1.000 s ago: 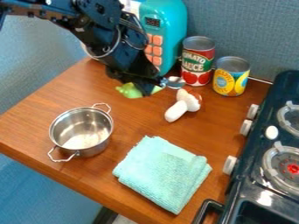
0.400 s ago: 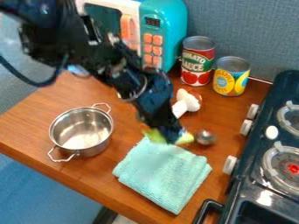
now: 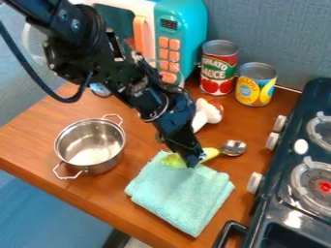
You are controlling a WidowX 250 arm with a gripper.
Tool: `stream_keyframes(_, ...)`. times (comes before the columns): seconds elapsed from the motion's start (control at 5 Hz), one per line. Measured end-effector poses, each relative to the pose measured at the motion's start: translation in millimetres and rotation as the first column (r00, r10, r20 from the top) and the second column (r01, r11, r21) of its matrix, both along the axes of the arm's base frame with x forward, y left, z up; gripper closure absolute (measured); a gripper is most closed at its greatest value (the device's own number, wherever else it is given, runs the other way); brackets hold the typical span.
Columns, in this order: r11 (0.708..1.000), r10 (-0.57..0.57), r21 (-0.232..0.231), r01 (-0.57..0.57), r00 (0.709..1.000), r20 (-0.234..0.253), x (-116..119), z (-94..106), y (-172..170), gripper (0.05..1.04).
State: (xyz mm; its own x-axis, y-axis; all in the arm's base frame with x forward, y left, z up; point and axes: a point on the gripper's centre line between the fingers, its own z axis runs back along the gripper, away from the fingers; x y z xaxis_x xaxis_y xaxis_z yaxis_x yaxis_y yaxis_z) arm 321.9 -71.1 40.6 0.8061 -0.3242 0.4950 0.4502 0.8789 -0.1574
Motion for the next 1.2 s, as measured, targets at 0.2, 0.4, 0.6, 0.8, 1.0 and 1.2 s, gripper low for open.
stream_keyframes(0.2, 0.998, 0.04, 0.04, -0.04, 0.999, 0.017, 10, -6.2, 4, 0.639)
stream_keyframes(0.4, 0.996, 0.079, 0.032, -0.079, 0.997, 0.004, 14, -10.0, 4, 0.595)
stream_keyframes(0.6, 0.995, 0.102, 0.022, -0.102, 0.995, -0.015, 12, -10.4, 4, 0.29)
stream_keyframes(0.8, 0.993, 0.114, -0.008, -0.114, 0.993, 0.032, 10, 15.7, 3, 0.075)
stream_keyframes(1.0, 0.993, 0.115, -0.03, -0.113, 0.987, 0.11, 4, 63.3, 3, 0.077)
stream_keyframes(1.2, 0.988, 0.133, 0.069, -0.138, 0.989, 0.063, -13, 99.0, 24, 0.081)
